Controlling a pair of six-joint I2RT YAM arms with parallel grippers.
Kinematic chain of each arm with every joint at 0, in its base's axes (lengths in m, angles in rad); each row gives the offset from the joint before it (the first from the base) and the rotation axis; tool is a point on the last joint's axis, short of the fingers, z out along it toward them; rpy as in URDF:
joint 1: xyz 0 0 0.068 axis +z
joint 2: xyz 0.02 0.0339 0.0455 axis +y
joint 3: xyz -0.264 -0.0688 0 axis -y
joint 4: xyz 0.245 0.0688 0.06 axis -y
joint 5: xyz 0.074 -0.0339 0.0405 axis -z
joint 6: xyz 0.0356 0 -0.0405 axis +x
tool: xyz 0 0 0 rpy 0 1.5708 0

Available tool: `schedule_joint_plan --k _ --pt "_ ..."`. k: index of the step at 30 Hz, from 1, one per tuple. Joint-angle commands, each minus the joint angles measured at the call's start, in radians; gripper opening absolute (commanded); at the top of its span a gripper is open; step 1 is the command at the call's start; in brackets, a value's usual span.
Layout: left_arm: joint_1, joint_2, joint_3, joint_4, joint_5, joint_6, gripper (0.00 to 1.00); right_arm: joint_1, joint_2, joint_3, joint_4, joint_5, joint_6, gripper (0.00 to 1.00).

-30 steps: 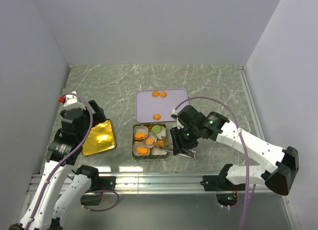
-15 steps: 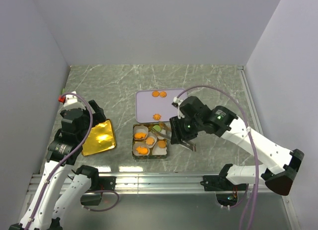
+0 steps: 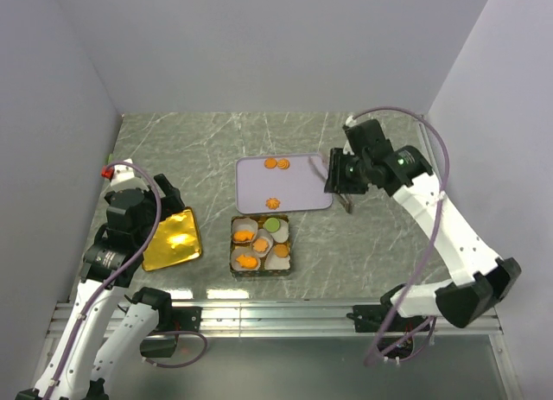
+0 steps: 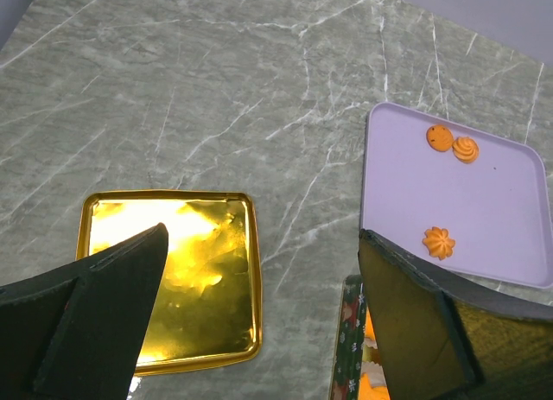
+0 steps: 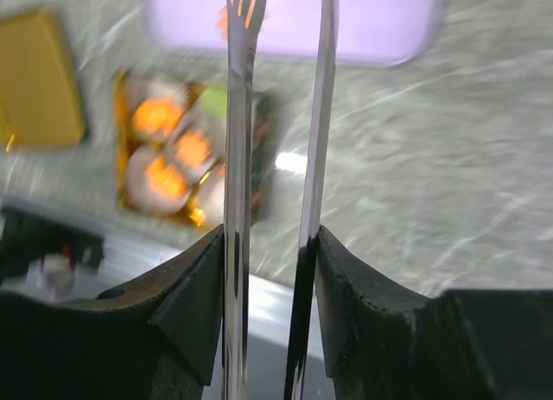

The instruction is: Pack the cookies

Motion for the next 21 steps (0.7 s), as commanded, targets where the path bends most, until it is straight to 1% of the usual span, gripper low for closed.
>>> schedule_joint_plan --k 1,2,6,14,21 --pt "-0.005 -0.015 0.003 0.024 0.011 0.005 0.98 -0.100 0.053 0.039 0.009 0.085 0.001 0.48" --pt "-0.005 -0.015 0.005 0.024 0.012 0.005 0.98 -0.152 0.075 0.030 0.021 0.085 0.004 0.47" --pt "-0.005 -0.018 0.002 0.024 0.009 0.005 0.99 -0.251 0.138 -0.024 0.084 0.073 0.012 0.46" --pt "-0.005 -0.028 0.003 0.024 0.005 0.005 0.99 -0.370 0.310 0.005 0.173 0.089 0.027 0.46" --pt "-0.005 -0.033 0.002 0.025 0.003 0.006 0.99 -0.459 0.435 0.024 0.235 0.046 0.041 0.46"
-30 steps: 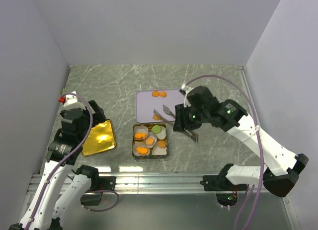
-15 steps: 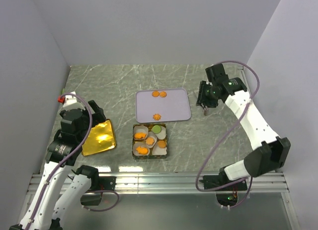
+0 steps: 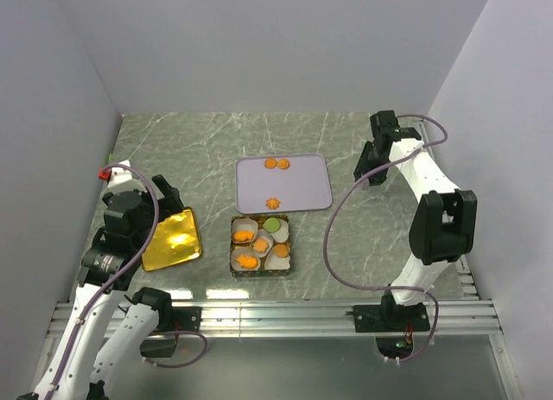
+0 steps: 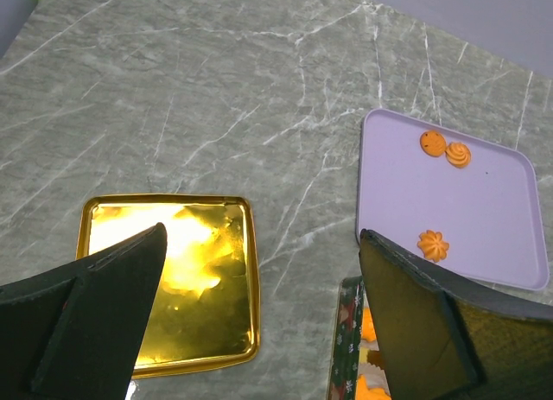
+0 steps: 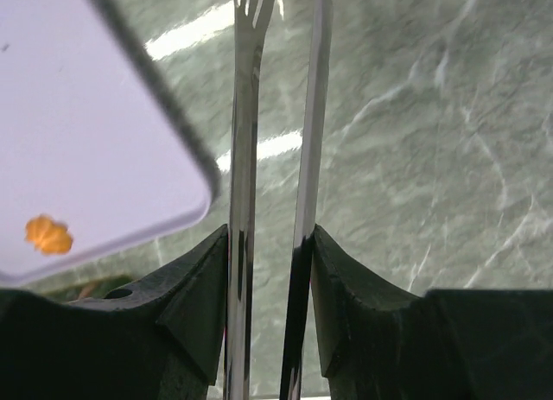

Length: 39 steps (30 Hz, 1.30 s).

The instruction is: Pack the cookies

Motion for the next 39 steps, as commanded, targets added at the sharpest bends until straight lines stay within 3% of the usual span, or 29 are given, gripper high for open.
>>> schedule_joint_plan --k 1,13,39 --pt "-0.005 -0.011 0.000 0.025 0.000 0.006 0.99 -0.039 0.031 0.048 0.070 -0.005 0.019 0.46" --pt "0.006 -0.002 0.003 0.022 -0.012 0.005 0.99 -0.093 0.129 -0.041 0.128 -0.061 0.023 0.47" --pt "0.015 0.061 0.009 0.005 -0.060 -0.012 1.00 -0.122 0.631 0.608 -0.080 -0.123 0.083 0.71"
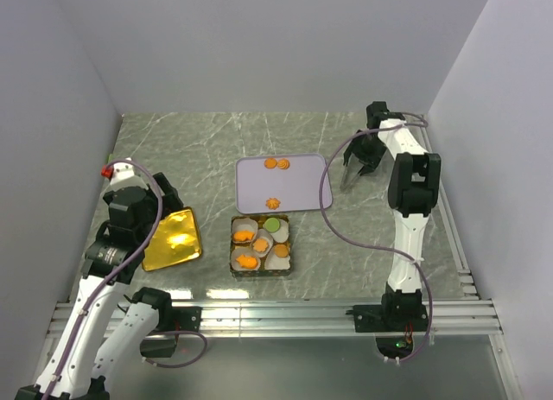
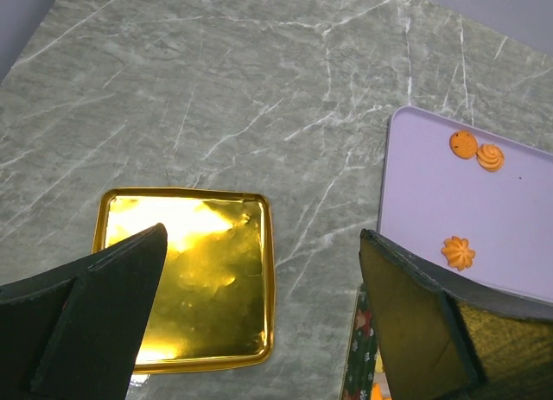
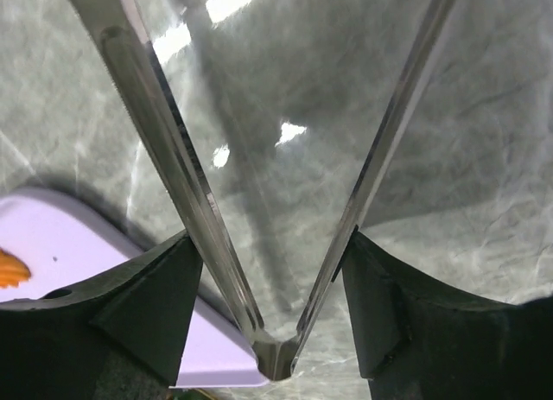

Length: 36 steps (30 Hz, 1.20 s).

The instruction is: Pack the cookies

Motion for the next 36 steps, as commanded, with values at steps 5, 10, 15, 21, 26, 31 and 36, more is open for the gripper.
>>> schedule_joint_plan --k 5,10,15,21,26,31,36 --pt "0.004 0.028 0.008 0.015 -0.002 -0.003 0.99 -0.034 0.010 0.082 -0.045 0.014 0.022 0.74" --pt "0.004 0.035 0.006 0.022 0.033 0.005 0.99 -0.036 -0.049 0.043 -0.017 0.023 0.025 0.82" --pt "-0.010 0.014 0.002 0.027 0.041 0.007 0.99 -0.036 -0.144 0.024 -0.009 0.048 0.013 0.87" --pt "-0.014 0.049 0.005 0.027 0.047 0.010 0.99 -0.010 -0.384 -0.059 0.004 0.042 -0.006 0.88" --pt "-0.016 0.090 0.008 0.022 0.037 -0.003 0.99 0.125 -0.611 -0.278 0.041 0.020 -0.004 0.88" --pt "-0.018 0.170 0.011 0.024 0.076 0.002 0.99 0.316 -0.854 -0.564 0.167 -0.033 0.085 0.88" --pt "-0.021 0.251 0.034 -0.011 0.044 -0.035 0.99 0.446 -0.958 -0.629 0.158 -0.027 0.111 0.88"
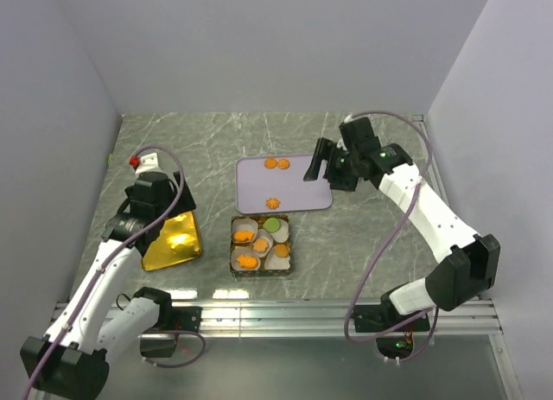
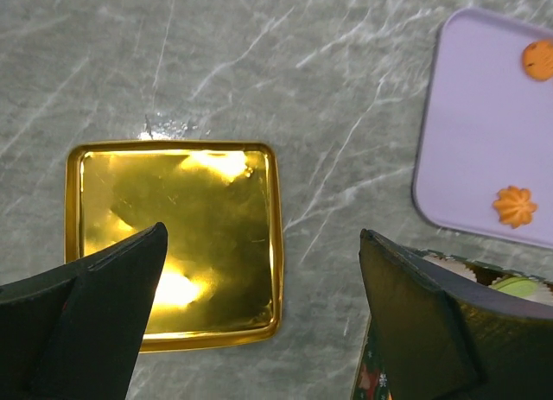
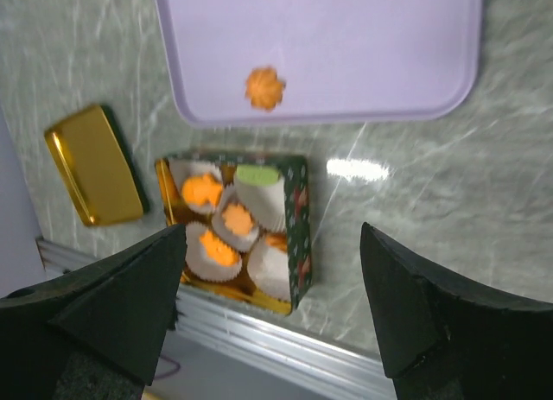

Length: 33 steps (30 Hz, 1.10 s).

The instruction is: Pack the cookies

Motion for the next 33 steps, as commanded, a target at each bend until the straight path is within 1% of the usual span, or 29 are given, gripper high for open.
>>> schedule_joint_plan --k 1,5,6,8,9,13,16,20,22,23,26,31,33 --pt "-0.006 0.028 0.031 -0.005 -0.007 -0.027 0.99 0.051 -0.060 -0.032 0.030 0.017 0.042 0.88" --pt "-0.006 0.063 0.029 -0.008 -0.007 -0.030 0.99 0.094 -0.116 -0.067 0.025 0.080 0.068 0.88" --pt "-0.006 0.077 0.034 -0.011 -0.016 -0.039 0.99 0.103 -0.142 -0.075 0.013 0.123 0.085 0.88" --pt "-0.071 0.077 0.021 -0.017 -0.094 -0.065 0.99 0.114 -0.196 -0.107 -0.009 0.157 0.114 0.88" --pt "-0.093 0.075 0.020 -0.016 -0.097 -0.064 0.99 0.115 -0.218 -0.119 -0.021 0.199 0.157 0.88" --pt "-0.189 0.061 0.009 -0.013 -0.133 -0.067 0.99 0.126 -0.327 -0.236 -0.019 0.229 0.258 0.88" --pt "-0.217 0.068 0.006 -0.017 -0.153 -0.076 0.99 0.140 -0.366 -0.235 -0.070 0.241 0.303 0.88" --pt "-0.216 0.120 0.038 -0.052 -0.134 -0.110 0.99 0.146 -0.408 -0.231 -0.067 0.252 0.278 0.88" --pt "-0.214 0.208 0.063 -0.100 -0.122 -0.133 0.93 0.144 -0.403 -0.215 -0.068 0.251 0.229 0.88" --pt "-0.213 0.274 0.089 -0.109 -0.107 -0.139 0.86 0.144 -0.393 -0.204 -0.072 0.249 0.191 0.88" --pt "-0.214 0.351 0.097 -0.100 -0.048 -0.156 0.78 0.144 -0.402 -0.193 -0.070 0.237 0.154 0.88" --pt "-0.207 0.454 0.058 -0.075 -0.024 -0.189 0.74 0.146 -0.472 -0.242 -0.055 0.185 0.146 0.88" --pt "-0.202 0.495 0.067 -0.069 -0.015 -0.197 0.71 0.147 -0.508 -0.262 -0.062 0.174 0.153 0.88"
